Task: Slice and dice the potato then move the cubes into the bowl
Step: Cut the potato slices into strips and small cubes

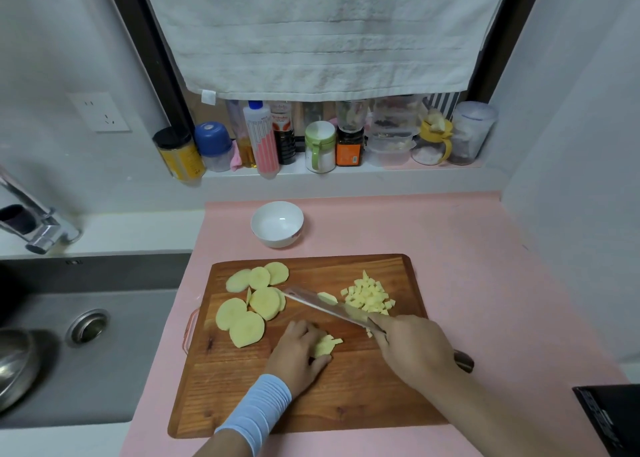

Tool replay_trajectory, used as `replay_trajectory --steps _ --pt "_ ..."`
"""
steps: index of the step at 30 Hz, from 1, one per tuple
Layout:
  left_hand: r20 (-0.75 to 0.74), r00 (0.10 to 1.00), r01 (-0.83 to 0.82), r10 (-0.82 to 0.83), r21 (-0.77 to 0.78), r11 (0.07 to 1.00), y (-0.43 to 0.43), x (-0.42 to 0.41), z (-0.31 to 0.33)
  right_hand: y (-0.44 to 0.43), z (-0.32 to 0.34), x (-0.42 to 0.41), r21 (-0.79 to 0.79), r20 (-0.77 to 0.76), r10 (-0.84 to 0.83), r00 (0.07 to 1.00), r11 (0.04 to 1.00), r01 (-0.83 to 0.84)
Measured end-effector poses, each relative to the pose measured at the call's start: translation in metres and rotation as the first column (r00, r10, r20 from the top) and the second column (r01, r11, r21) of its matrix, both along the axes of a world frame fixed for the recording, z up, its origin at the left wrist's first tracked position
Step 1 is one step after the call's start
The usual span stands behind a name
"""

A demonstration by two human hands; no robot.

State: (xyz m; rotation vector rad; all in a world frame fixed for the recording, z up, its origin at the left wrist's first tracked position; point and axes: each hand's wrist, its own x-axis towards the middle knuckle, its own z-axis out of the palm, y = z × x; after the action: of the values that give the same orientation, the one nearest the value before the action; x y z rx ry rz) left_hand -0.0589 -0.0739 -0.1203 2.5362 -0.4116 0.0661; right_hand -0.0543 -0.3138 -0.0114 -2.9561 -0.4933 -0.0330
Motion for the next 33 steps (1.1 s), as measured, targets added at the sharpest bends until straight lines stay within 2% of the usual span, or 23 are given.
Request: replay_trajectory --steps 4,9,13,18,20,22,24,26,27,30,33 --pt "0.051 0.997 -0.054 0.056 -0.034 0.998 -0.002 -0.006 0.000 0.001 -0.008 0.000 -0.053 0.079 0.042 0.996 0.998 -0.038" --pt "-0.079 0.992 -0.097 0.100 0.046 0.994 -0.004 0.010 0.017 0.006 -0.005 0.000 0.016 0.064 0.039 0.997 0.999 -0.040" --pt "-0.063 0.961 -0.269 0.271 0.042 0.962 0.002 0.019 0.019 0.008 0.003 -0.001 0.031 0.038 0.002 0.999 1.000 -0.003" --pt "-0.152 0.974 -0.172 0.170 0.003 0.985 0.012 0.017 0.018 0.009 0.007 0.000 0.015 -0.062 -0.025 0.998 1.000 0.026" --pt "-0.166 0.961 -0.234 0.221 -0.062 0.970 0.018 0.019 0.022 0.008 0.007 0.000 0.010 -0.077 -0.031 0.997 0.999 0.032" --pt "-0.204 0.907 -0.407 0.369 -0.201 0.891 0.027 0.025 0.032 0.008 0.008 -0.001 -0.007 -0.089 -0.032 0.996 0.999 0.031" --pt "-0.285 0.827 -0.560 0.485 -0.349 0.751 0.039 0.037 0.049 0.007 0.011 0.000 -0.040 -0.104 -0.024 0.994 0.999 0.019" --pt "-0.399 0.777 -0.629 0.487 -0.462 0.626 0.051 0.053 0.067 0.005 0.016 0.002 -0.075 -0.118 -0.007 0.993 0.997 -0.002" --pt "-0.430 0.780 -0.623 0.455 -0.472 0.624 0.056 0.062 0.074 0.005 0.019 0.003 -0.083 -0.125 0.005 0.992 0.996 -0.015" --pt "-0.547 0.808 -0.452 0.218 -0.340 0.825 0.057 0.077 0.091 0.007 0.022 0.005 -0.076 -0.144 0.055 0.988 0.995 -0.067" --pt "-0.685 0.728 -0.212 0.028 -0.186 0.959 0.041 0.080 0.097 0.013 0.023 0.004 -0.061 -0.140 0.114 0.983 0.990 -0.124"
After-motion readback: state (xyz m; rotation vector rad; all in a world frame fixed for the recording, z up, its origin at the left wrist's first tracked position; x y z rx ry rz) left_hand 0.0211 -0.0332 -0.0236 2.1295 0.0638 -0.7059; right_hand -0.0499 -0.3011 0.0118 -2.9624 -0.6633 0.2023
